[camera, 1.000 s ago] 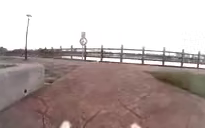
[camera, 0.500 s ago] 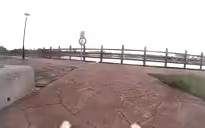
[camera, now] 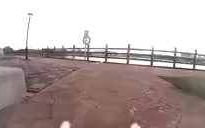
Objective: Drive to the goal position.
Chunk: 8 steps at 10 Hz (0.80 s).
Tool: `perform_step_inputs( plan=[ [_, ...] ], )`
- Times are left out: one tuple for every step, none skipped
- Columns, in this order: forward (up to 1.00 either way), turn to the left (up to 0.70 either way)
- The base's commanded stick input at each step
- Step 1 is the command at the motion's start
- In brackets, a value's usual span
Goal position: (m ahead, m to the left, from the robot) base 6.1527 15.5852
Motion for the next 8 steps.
perform_step_inputs(
  plan=[
    [0.7,0.0],
    [0.7,0.0],
    [0.7,0.02],
    [0.7,0.09],
    [0.7,0.2],
    [0.7,0.34],
    [0.7,0.34],
    [0.7,0.34]
  ],
)
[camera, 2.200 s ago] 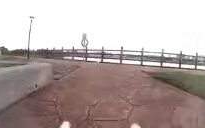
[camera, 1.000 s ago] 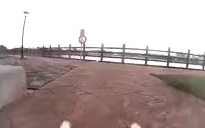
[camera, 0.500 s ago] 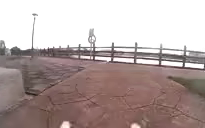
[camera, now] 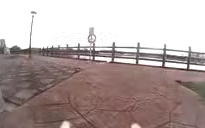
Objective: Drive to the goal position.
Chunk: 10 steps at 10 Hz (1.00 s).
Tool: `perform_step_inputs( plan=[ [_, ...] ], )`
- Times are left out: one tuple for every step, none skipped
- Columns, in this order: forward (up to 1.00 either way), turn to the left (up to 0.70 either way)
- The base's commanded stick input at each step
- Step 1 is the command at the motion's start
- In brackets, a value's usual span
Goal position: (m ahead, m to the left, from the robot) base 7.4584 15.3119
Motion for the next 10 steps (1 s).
perform_step_inputs(
  plan=[
    [0.7,0.34],
    [0.7,0.34],
    [0.7,0.34],
    [0.7,0.33],
    [0.7,0.33],
    [0.7,0.33],
    [0.7,0.33],
    [0.7,0.33],
    [0.7,0.33],
    [0.7,0.33]
  ],
)
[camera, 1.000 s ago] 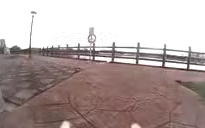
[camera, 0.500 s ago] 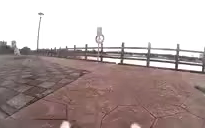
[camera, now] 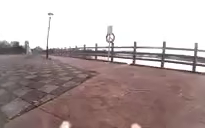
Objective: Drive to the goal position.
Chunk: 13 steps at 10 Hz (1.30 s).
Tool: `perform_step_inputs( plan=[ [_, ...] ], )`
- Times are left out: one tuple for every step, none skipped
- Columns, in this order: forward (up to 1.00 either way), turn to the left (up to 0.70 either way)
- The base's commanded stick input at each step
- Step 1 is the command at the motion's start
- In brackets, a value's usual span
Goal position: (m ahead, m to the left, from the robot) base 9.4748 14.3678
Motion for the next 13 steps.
perform_step_inputs(
  plan=[
    [0.7,0.33],
    [0.7,0.33],
    [0.7,0.33],
    [0.7,0.33],
    [0.7,0.33],
    [0.7,0.33],
    [0.7,0.33],
    [0.7,0.33],
    [0.7,0.33],
    [0.7,0.33],
    [0.7,0.33],
    [0.7,0.33],
    [0.7,0.33]
  ],
)
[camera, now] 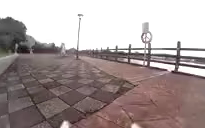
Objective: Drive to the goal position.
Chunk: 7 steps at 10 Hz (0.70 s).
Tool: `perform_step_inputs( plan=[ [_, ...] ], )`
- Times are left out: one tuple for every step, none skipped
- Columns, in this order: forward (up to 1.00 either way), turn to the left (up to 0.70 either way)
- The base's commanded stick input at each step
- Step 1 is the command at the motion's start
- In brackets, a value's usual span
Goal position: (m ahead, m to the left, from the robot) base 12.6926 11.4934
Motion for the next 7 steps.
perform_step_inputs(
  plan=[
    [0.7,0.33],
    [0.7,0.33],
    [0.7,0.33],
    [0.7,0.33],
    [0.7,0.33],
    [0.7,0.33],
    [0.7,0.33]
  ],
)
